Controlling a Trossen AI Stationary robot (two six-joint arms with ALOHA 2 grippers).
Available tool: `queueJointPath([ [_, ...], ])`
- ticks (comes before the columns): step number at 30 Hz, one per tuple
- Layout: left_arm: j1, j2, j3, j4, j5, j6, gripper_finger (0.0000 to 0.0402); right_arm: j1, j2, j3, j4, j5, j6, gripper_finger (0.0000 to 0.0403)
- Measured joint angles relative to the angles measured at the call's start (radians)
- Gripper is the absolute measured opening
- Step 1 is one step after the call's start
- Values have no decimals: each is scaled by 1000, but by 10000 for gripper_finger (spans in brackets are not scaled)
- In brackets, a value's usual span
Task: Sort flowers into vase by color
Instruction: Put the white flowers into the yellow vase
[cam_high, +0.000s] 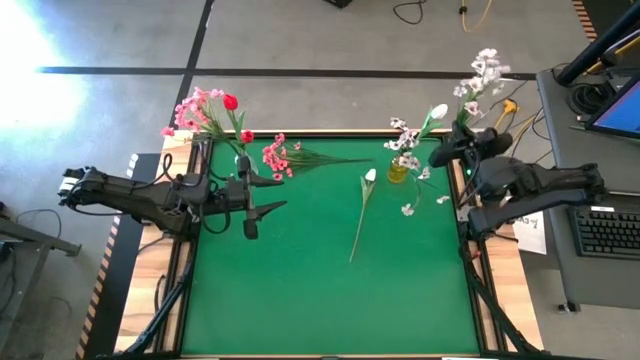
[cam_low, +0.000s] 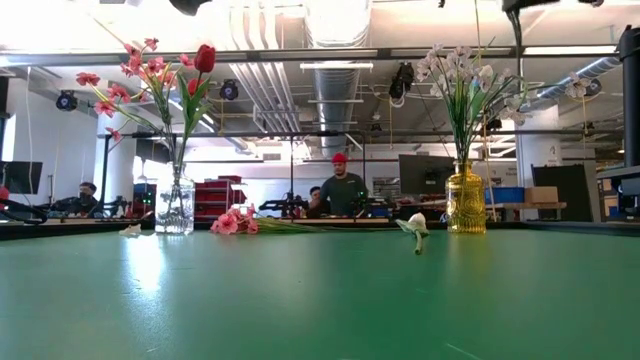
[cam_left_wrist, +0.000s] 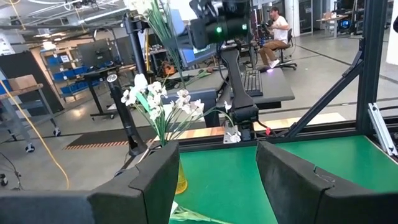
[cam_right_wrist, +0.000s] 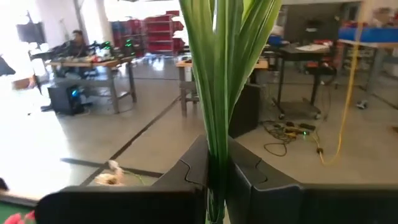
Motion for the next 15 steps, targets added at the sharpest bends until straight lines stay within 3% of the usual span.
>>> queueJointPath([
  [6, 1, 0, 0, 1, 0, 10, 200, 0, -40, -96, 4, 19, 120, 22],
  [10, 2, 0, 0, 1, 0, 11, 200, 0, -31, -108, 21, -49, 165, 22],
  [15, 2, 0, 0, 1, 0, 18, 200, -4, 2, -108, 204, -73, 7, 22],
])
